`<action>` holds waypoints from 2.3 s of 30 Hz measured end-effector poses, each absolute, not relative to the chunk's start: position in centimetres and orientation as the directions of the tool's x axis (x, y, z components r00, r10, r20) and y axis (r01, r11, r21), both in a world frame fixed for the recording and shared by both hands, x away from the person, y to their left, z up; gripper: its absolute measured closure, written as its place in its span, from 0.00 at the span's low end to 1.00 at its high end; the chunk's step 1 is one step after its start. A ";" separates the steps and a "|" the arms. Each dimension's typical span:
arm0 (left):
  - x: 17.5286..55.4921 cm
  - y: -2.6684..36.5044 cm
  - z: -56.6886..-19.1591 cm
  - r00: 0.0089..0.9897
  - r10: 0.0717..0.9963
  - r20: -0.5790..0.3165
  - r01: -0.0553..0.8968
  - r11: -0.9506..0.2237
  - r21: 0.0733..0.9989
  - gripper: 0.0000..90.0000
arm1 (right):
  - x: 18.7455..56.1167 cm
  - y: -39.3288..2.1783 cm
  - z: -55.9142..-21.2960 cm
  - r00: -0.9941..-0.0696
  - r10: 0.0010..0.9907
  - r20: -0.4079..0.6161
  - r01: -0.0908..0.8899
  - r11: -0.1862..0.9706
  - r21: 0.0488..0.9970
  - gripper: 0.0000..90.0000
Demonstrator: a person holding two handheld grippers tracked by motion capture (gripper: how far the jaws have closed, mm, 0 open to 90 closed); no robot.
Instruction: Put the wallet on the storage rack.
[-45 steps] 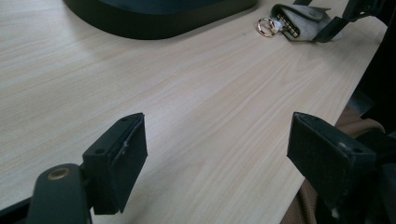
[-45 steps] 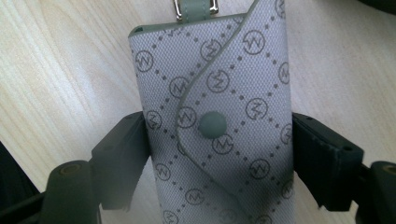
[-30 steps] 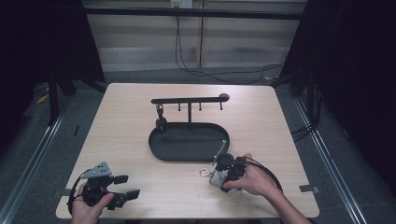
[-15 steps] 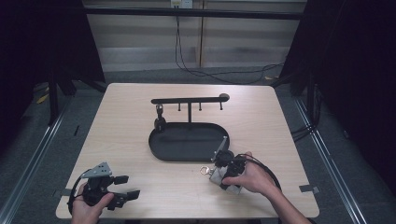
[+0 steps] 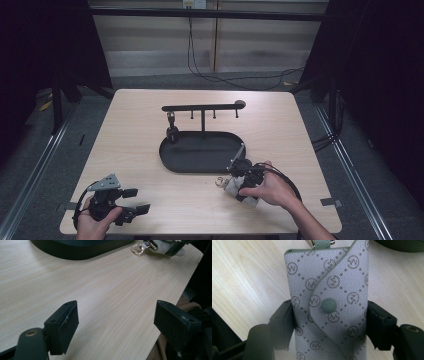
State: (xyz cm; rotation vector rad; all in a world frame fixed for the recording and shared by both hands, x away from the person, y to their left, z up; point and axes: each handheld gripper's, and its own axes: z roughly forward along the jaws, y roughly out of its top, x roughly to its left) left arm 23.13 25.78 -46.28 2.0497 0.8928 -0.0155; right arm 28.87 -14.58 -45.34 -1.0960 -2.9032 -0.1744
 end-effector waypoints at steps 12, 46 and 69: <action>23.1 25.8 -46.3 0.743 0.583 -0.328 0.598 -0.361 0.715 0.22 | 29.0 -14.6 -44.1 -0.754 0.653 0.073 0.657 0.750 0.077 0.35; 23.2 25.9 -46.3 0.743 0.582 -0.330 0.600 -0.360 0.715 0.22 | 30.4 -14.0 -40.4 -0.758 0.649 0.060 0.651 0.750 0.117 0.35; 23.1 25.9 -46.3 0.741 0.585 -0.329 0.600 -0.357 0.716 0.22 | 32.3 -15.2 -39.3 -0.678 0.727 0.109 0.730 0.646 0.223 0.35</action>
